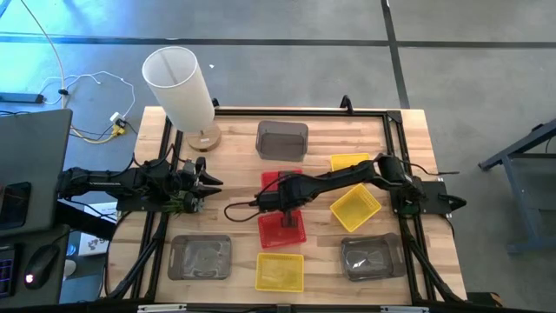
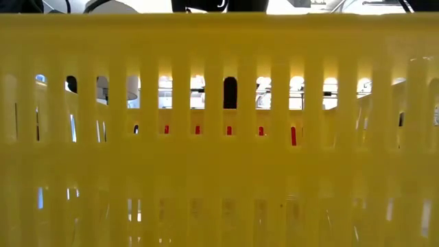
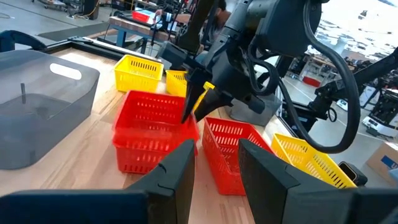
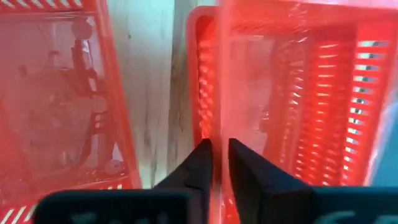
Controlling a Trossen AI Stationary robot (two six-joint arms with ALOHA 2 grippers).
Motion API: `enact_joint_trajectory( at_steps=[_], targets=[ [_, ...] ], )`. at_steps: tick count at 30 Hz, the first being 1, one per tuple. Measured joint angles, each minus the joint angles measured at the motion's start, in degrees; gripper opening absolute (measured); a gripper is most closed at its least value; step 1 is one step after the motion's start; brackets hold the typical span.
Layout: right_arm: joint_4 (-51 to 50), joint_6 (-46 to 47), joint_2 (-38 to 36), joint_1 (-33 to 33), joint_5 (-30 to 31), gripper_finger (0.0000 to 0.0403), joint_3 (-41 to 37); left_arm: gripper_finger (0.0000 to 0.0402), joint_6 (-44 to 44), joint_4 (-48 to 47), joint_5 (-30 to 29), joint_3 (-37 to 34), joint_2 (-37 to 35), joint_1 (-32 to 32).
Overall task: Stack baskets by color
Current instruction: Stack the top red basket on the middle left red basket, then stack the bottom left black basket on the top black basket
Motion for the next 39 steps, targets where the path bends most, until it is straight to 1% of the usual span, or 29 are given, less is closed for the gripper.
enact_joint_trajectory(
  at_steps=[5,7,10,14,19,28,31,39],
  targets=[
    [-0.40,-0.17,-0.31,0.00,5.42,0.0108,0.00,0.0110,1.47,-0.01,-0.02,0.00,0.00,-0.01],
    [-0.63,-0.10,-0.88,0.00,5.81,0.0123,0.00,0.0111,2.13,-0.06,-0.67,0.00,0.00,-0.01],
    [-0.55,0.07,-2.00,-0.02,6.00,0.0133,0.00,0.0111,2.62,-0.23,-1.81,0.00,0.00,-0.01],
    [-0.22,0.07,-3.45,0.00,7.40,0.0135,0.00,0.0111,3.14,-0.27,-1.81,0.00,-0.01,-0.01],
    [-0.48,0.17,-5.07,0.00,11.72,0.0136,0.03,0.0111,3.64,-0.27,-1.84,0.00,0.00,-0.01],
    [-2.67,1.29,-8.17,-0.75,17.03,0.0136,0.04,0.0111,3.63,0.18,-1.89,0.00,-0.02,-0.01],
    [-5.41,4.14,-9.06,-1.56,19.74,0.0136,0.04,0.0110,4.04,-0.20,-1.93,0.48,0.00,-0.01],
    [-19.55,14.49,-9.20,-3.65,24.71,0.0136,0.04,0.0110,4.47,-0.37,-2.15,2.79,0.00,-0.01]
  ],
)
